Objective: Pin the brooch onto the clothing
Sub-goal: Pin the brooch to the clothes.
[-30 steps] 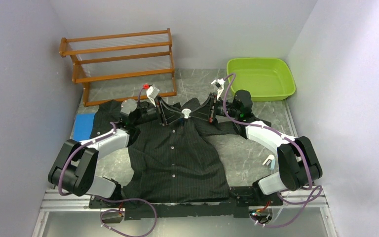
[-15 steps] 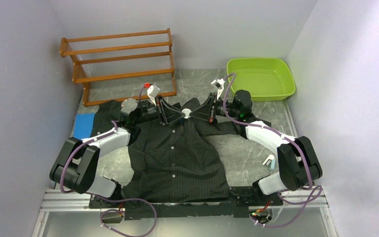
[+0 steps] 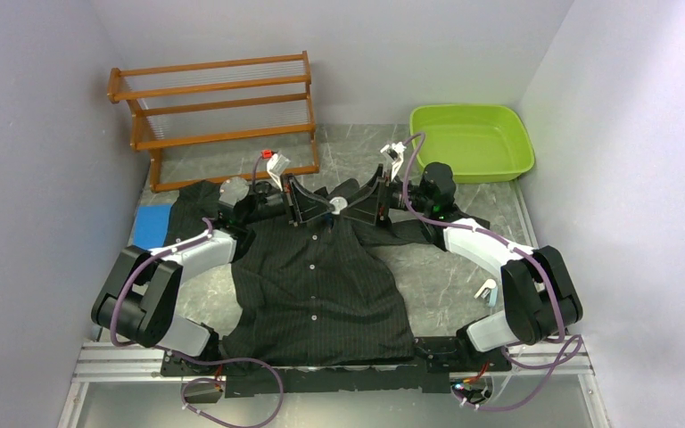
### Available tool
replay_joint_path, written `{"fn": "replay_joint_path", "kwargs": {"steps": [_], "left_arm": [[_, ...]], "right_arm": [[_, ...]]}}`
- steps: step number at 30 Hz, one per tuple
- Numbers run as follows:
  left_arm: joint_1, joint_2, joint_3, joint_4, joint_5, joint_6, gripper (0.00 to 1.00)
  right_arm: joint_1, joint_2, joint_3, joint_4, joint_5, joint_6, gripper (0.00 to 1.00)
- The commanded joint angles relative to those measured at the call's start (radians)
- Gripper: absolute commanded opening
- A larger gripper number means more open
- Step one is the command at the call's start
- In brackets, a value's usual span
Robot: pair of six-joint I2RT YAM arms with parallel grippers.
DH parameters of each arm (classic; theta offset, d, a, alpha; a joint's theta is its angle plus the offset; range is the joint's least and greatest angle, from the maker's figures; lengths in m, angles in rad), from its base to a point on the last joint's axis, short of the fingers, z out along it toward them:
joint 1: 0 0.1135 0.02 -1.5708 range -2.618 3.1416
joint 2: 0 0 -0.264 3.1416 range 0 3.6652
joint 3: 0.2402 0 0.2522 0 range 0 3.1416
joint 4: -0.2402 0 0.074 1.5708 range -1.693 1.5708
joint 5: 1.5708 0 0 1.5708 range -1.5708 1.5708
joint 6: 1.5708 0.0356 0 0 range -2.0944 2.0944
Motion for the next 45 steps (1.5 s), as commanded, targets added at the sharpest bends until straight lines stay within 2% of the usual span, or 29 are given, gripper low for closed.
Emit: {"fn": "replay_joint_path", "kwargs": {"steps": [1,4,12,16,20,22,25,27,30,33,34,40,42,45], "left_arm": [[-0.002,-0.001,0.032,0.070,0.029,-0.020,0.03],[-0.003,0.001,0.030,0.079,0.031,-0.027,0.03],[-0.002,-0.006,0.028,0.076,0.029,-0.027,0.03],[-0.002,-0.014,0.026,0.060,0.026,-0.013,0.03],[-0.002,-0.021,0.023,0.041,0.023,-0.001,0.03],[-0.002,-0.024,0.024,0.035,0.024,0.005,0.03],[-0.002,-0.024,0.028,0.029,0.026,0.010,0.03],[-0.002,-0.022,0.029,0.027,0.027,0.009,0.03],[-0.002,-0.020,0.031,0.033,0.029,0.003,0.03],[-0.002,-0.019,0.031,0.036,0.029,0.000,0.03],[-0.002,-0.021,0.030,0.035,0.029,0.000,0.03],[-0.002,-0.031,0.029,0.017,0.022,0.014,0.03],[-0.002,-0.034,0.028,0.014,0.020,0.016,0.03],[-0.002,-0.035,0.029,0.008,0.020,0.020,0.03]], "right_arm": [[0.005,-0.026,0.027,0.051,-0.017,-0.021,0.67],[0.007,-0.023,0.027,0.048,-0.020,-0.028,0.61],[0.024,0.002,0.071,-0.028,-0.001,-0.084,0.61],[0.031,0.019,0.087,-0.028,-0.001,-0.083,0.46],[0.034,0.024,0.088,-0.026,-0.006,-0.085,0.46],[0.036,0.023,0.085,-0.027,-0.014,-0.092,0.52],[0.036,0.003,0.067,-0.025,-0.017,-0.106,0.68],[0.035,-0.013,0.055,-0.034,-0.014,-0.122,0.73],[0.034,-0.028,0.044,-0.047,-0.010,-0.140,0.67],[0.035,-0.025,0.042,-0.042,-0.010,-0.135,0.47],[0.035,-0.023,0.042,-0.040,-0.011,-0.131,0.44],[0.037,-0.022,0.052,-0.044,-0.029,-0.136,0.41],[0.036,-0.024,0.051,-0.053,-0.027,-0.143,0.29],[0.036,-0.023,0.054,-0.059,-0.027,-0.142,0.20]]}}
